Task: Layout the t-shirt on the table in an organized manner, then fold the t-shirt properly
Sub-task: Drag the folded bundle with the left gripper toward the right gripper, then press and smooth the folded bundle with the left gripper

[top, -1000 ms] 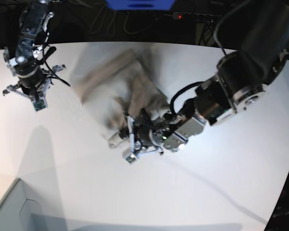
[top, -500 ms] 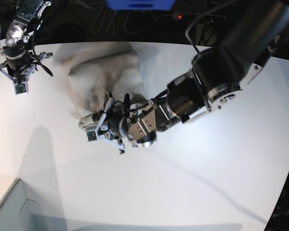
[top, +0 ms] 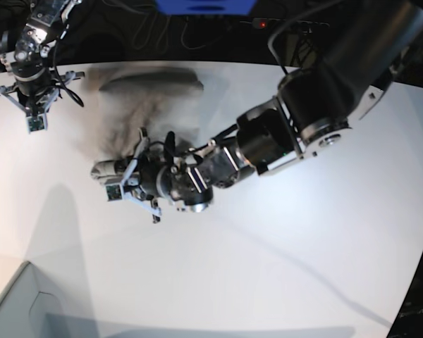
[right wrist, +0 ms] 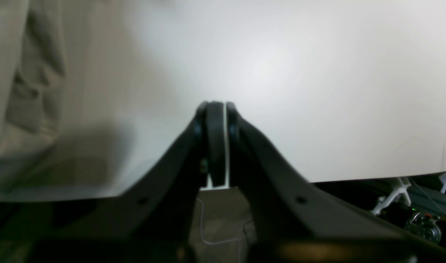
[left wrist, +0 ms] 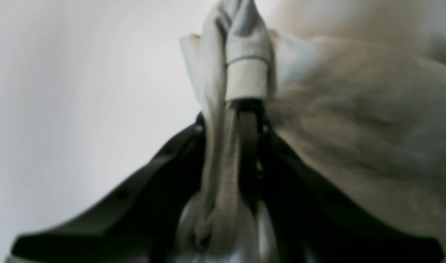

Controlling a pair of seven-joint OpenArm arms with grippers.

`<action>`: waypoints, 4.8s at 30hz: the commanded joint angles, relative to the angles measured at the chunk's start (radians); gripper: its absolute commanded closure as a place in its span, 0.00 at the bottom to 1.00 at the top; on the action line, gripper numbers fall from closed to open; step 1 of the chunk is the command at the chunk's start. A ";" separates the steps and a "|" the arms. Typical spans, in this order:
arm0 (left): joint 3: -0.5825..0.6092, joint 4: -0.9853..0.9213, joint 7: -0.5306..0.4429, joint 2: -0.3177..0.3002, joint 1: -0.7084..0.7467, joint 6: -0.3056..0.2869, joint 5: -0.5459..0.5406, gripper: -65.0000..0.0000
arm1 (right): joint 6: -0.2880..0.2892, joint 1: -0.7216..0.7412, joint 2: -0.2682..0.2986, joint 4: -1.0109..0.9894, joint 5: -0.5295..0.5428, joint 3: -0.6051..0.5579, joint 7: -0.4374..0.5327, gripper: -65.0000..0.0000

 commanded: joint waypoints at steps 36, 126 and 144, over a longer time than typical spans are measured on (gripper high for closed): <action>-0.906 0.324 0.131 -0.248 0.099 0.011 -0.019 0.34 | 0.041 -0.134 -0.004 0.081 0.010 -0.386 0.019 1.00; -0.905 0.264 -0.060 -0.082 0.257 0.351 -0.147 1.00 | 0.041 -0.176 -0.004 -0.104 0.005 -0.573 0.105 1.00; -0.529 0.677 0.592 -0.252 0.300 0.344 -0.279 1.00 | 0.041 -0.156 -0.004 -0.103 0.005 -0.575 0.105 1.00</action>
